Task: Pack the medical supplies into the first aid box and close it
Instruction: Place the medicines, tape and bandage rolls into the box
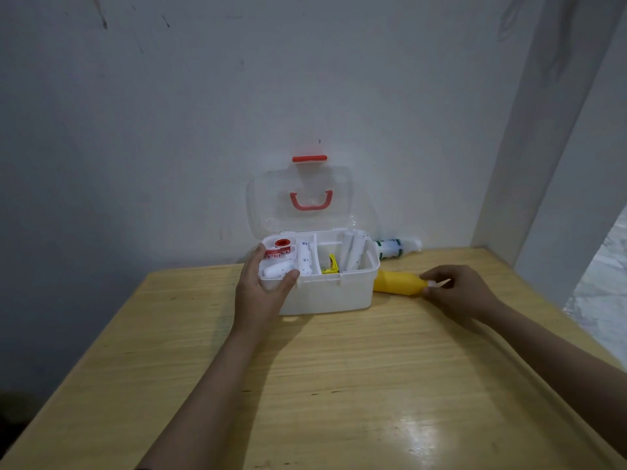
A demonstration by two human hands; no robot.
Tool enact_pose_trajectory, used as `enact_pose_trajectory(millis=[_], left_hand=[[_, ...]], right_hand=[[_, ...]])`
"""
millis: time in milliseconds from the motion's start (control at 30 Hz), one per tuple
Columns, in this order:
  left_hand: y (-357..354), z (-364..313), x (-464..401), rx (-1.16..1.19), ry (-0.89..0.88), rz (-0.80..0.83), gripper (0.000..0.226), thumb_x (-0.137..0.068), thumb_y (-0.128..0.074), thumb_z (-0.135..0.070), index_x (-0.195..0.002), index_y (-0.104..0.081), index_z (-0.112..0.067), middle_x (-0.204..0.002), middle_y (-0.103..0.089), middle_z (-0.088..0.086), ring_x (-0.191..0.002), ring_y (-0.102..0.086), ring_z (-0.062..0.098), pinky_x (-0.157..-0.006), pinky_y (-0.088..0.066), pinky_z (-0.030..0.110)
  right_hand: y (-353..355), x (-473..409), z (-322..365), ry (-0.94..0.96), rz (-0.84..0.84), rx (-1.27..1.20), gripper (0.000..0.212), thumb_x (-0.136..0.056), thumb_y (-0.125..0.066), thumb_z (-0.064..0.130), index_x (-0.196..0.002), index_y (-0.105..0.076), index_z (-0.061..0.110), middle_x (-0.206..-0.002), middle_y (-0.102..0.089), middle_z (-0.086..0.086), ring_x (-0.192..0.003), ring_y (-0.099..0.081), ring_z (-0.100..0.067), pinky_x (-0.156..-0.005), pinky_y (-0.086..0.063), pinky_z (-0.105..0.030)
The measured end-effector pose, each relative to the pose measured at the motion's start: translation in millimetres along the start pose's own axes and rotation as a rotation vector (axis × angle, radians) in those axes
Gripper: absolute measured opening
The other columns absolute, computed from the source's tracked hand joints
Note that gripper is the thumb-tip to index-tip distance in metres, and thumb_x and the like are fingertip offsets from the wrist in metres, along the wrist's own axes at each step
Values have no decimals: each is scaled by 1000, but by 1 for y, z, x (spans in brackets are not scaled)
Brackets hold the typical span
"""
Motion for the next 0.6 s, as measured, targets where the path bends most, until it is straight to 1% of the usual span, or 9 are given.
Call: enact_pose_trajectory(millis=[100,167,233,267,333,433,500,600], left_hand=[[0,-1,1,12,2,7,76,-70,-72,-51,-137,-42,-34,-139,-48,-10,-125,-47,13,-100,-48,46],[0,-1,1,19,2,13,77,-69,-71,-54,-137,-42,-35,-139,-48,-11,-125,-48,13,-99,-48,46],[0,-1,1,21,5,16,76,-70,-73,-51,-138,-42,-34,-140,-48,-10,-125,-48,13,-99,-48,46],[0,0,1,21,7,15,76,-71,-73,-49,-138,-42,-33,-140,-48,-9,-125,-48,13,-100,-48,46],[0,0,1,22,8,14,76,-72,-74,-47,-138,-42,-31,-141,-47,-9,-126,-47,13,-100,-47,45],[0,-1,1,20,7,14,74,-73,-74,-42,-139,-42,-30,-141,-46,-7,-126,-46,13,-101,-47,45],[0,-2,1,25,7,17,74,-74,-75,-41,-139,-41,-29,-142,-46,-7,-126,-46,13,-101,-47,44],[0,-4,2,36,5,15,74,-75,-75,-38,-139,-42,-28,-141,-47,-7,-125,-46,12,-102,-46,41]], right_hand=[[4,1,0,-25,-41,-106,20,-73,-74,13,-91,-71,23,-101,-70,-7,-88,-64,-20,-70,-50,-30],[11,4,4,-26,-87,-189,22,-70,-76,10,-88,-72,21,-97,-71,-8,-92,-64,-24,-78,-54,-40],[21,8,11,-23,-133,-256,22,-69,-78,9,-87,-73,20,-93,-71,-9,-88,-66,-26,-83,-55,-47],[27,10,15,-18,-161,-278,22,-69,-78,9,-87,-73,19,-92,-71,-10,-84,-67,-27,-82,-56,-48],[41,13,27,1,-212,-323,21,-70,-78,9,-87,-72,18,-89,-71,-11,-78,-69,-29,-81,-57,-49],[59,16,53,61,-252,-430,20,-70,-78,10,-84,-72,23,-84,-71,-15,-75,-68,-31,-82,-56,-48],[68,16,73,103,-254,-491,21,-70,-78,9,-86,-72,22,-86,-70,-17,-76,-68,-30,-82,-57,-45],[69,13,104,176,-229,-497,22,-70,-79,12,-90,-73,20,-92,-71,-14,-77,-70,-28,-78,-57,-40]])
Point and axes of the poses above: each hand's wrist, its own x-axis away from the middle knuckle, its own y-axis out of the back of the hand, z = x × y, the point moved 7 cm from there along -x, towards the middle knuckle
